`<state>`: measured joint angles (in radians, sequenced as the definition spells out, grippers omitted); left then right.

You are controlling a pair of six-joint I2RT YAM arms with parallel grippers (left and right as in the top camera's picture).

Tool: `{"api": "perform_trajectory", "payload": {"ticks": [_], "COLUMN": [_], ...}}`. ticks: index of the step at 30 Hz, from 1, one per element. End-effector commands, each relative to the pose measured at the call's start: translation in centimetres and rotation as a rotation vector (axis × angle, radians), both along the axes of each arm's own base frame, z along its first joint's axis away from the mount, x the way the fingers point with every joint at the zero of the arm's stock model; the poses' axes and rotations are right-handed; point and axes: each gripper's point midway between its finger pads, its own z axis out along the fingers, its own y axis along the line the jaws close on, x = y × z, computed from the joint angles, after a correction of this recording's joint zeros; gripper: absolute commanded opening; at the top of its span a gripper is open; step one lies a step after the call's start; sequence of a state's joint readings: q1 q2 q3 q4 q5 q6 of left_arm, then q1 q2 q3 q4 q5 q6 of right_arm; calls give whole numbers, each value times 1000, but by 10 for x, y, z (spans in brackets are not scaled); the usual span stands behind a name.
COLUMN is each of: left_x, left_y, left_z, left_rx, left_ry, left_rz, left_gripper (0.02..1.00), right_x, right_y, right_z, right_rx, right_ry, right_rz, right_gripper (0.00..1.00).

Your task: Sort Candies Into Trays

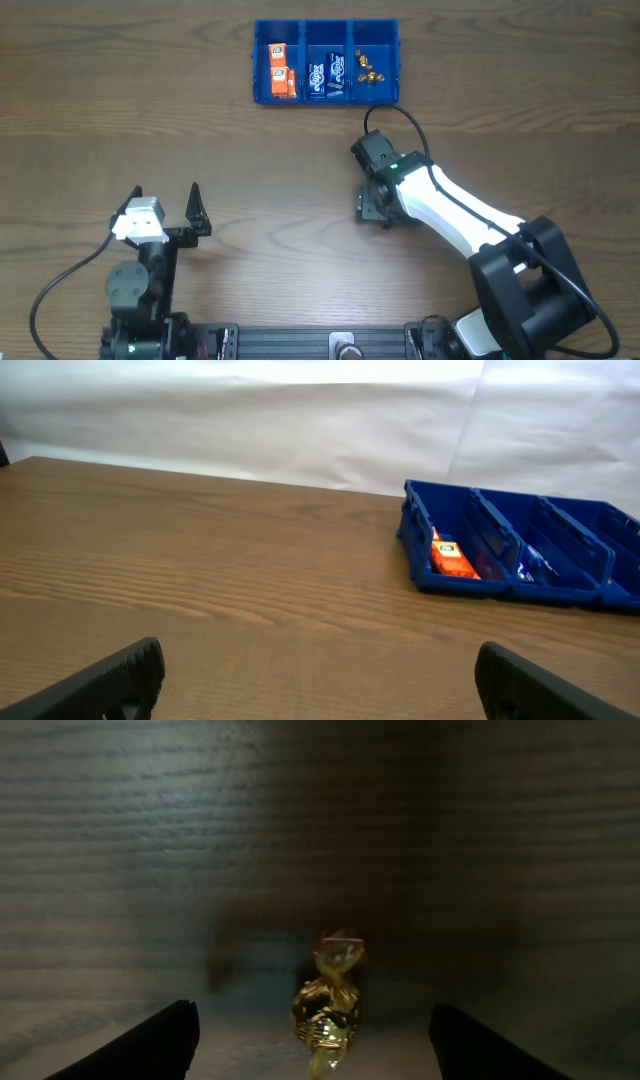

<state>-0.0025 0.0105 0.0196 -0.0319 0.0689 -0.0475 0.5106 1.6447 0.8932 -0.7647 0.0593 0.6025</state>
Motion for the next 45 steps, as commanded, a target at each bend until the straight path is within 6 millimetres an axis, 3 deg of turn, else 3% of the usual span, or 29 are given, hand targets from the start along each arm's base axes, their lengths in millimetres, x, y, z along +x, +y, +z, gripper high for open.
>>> {"api": "perform_trajectory", "payload": {"ticks": [1,5,8,14,24,27,31,35,38,42,45], "left_x": [-1,-1,-1,-1,-1,-1,-1,-1,-1,-1,-1], "left_y": [0,0,0,0,0,0,0,0,0,0,0], "left_z": [-16,-16,-16,-16,-16,-16,-16,-16,-16,-16,-16], "left_rx": [10,10,10,10,10,10,10,10,10,10,10], "left_ry": [50,50,50,50,50,50,50,50,50,50,50], "left_rz": [-5,-5,-5,-5,-5,-5,-5,-5,-5,-5,-5], "left_gripper": [998,998,998,998,998,996,998,998,998,998,998], "right_x": [2,-1,-1,1,3,15,52,113,173,238,271], "right_y": [-3,-10,-9,-7,-5,1,11,4,4,-3,-4], "right_z": [-3,-15,-18,-18,-17,-4,46,113,162,185,178], "right_rx": [-3,-24,-24,-15,-4,19,47,25,34,-18,-25], "right_ry": [-3,36,46,36,30,-13,-136,-286,-405,-506,-524], "right_rz": [-31,-50,-51,-50,-49,-47,-9,6,13,-26,-27], "right_gripper": [761,737,663,294,137,130,130,132,134,139,165]}}
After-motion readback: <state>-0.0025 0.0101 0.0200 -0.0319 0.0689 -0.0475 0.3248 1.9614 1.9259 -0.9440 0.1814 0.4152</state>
